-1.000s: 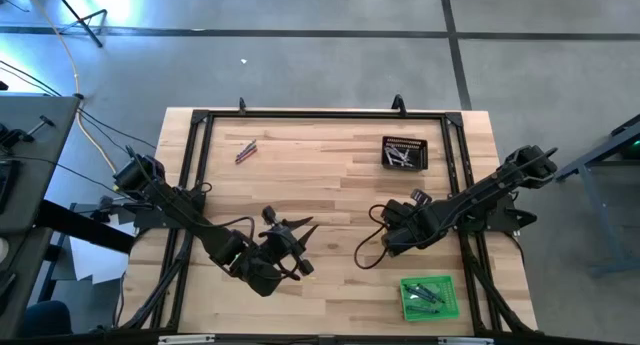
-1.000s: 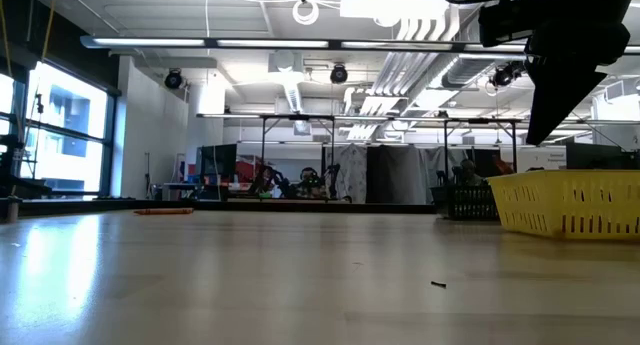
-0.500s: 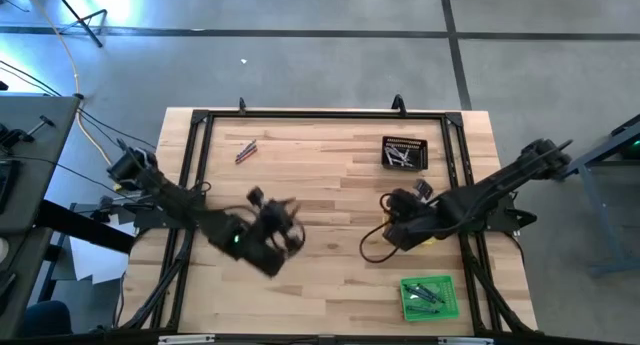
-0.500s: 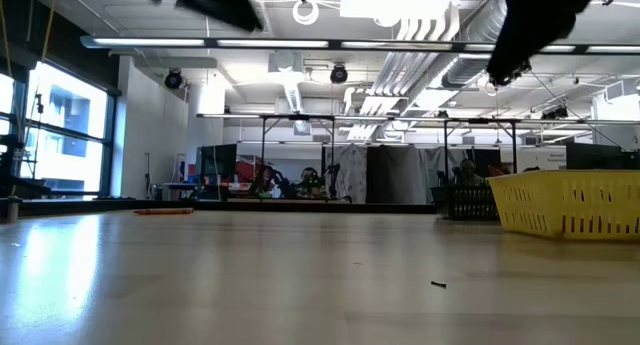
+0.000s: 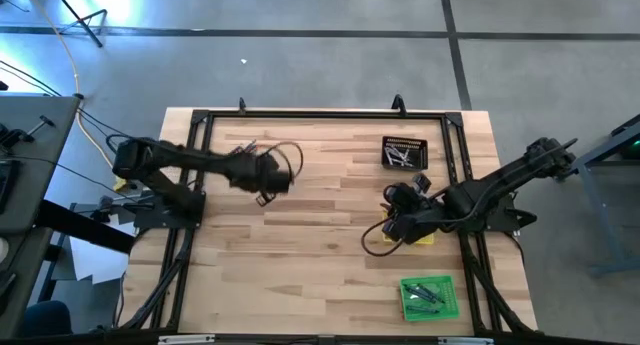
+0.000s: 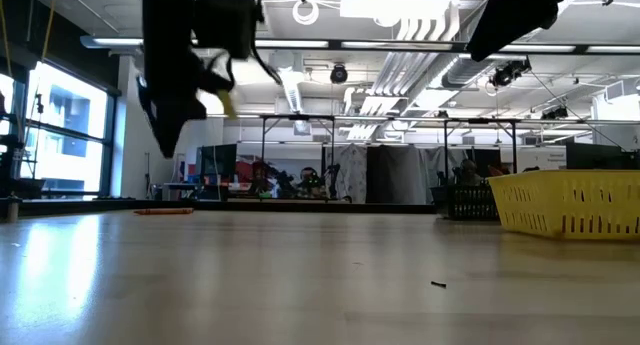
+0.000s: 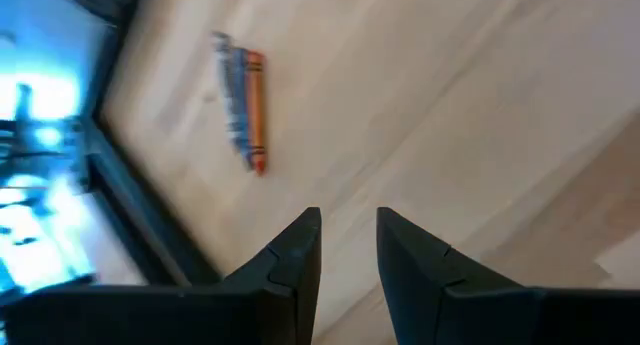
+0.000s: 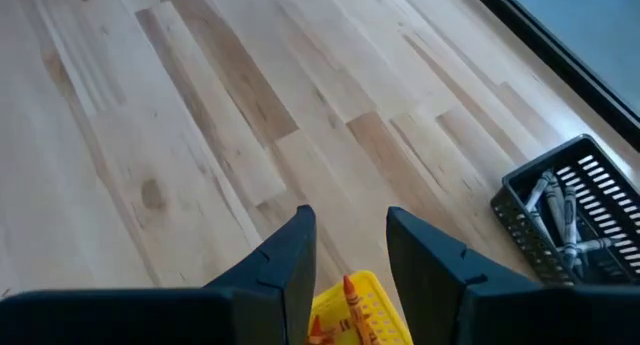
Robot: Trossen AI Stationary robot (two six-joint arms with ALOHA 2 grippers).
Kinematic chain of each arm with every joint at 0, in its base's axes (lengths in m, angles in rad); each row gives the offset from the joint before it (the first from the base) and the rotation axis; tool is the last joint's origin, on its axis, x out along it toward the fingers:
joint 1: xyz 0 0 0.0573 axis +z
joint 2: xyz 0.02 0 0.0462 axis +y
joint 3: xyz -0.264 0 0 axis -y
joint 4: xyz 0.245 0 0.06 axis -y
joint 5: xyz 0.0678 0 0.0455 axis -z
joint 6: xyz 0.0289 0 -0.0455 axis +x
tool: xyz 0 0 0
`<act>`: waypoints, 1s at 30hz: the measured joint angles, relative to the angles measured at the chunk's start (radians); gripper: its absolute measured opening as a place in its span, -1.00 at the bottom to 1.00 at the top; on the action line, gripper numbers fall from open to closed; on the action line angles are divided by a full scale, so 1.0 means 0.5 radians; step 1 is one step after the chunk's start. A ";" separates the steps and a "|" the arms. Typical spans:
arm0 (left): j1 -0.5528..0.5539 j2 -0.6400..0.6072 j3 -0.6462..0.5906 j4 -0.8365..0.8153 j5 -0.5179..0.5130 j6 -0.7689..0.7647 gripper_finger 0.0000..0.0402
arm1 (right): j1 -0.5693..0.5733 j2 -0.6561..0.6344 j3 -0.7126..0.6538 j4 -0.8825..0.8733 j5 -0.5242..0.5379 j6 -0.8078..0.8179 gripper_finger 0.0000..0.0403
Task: Sort crayons
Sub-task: Put the orange crayon into the yellow basket
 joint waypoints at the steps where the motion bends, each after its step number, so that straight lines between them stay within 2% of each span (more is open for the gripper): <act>1: 0.086 0.001 -0.038 0.093 0.063 0.110 -0.56 | -0.010 0.000 0.000 0.009 0.000 -0.009 -0.42; 9: 0.746 0.003 -0.228 0.637 0.408 0.688 -0.56 | -0.048 0.000 0.000 0.010 -0.025 -0.045 -0.42; 17: 1.228 0.003 -0.230 0.751 0.547 0.957 -0.56 | -0.050 0.000 0.000 0.010 -0.017 -0.114 -0.42; 22: 1.423 0.041 -0.230 0.743 0.688 1.071 -0.56 | -0.118 0.000 -0.001 0.011 0.010 -0.168 -0.42; 30: 1.529 0.156 -0.230 0.745 0.735 1.202 -0.56 | -0.287 0.000 -0.001 0.011 0.012 -0.318 -0.42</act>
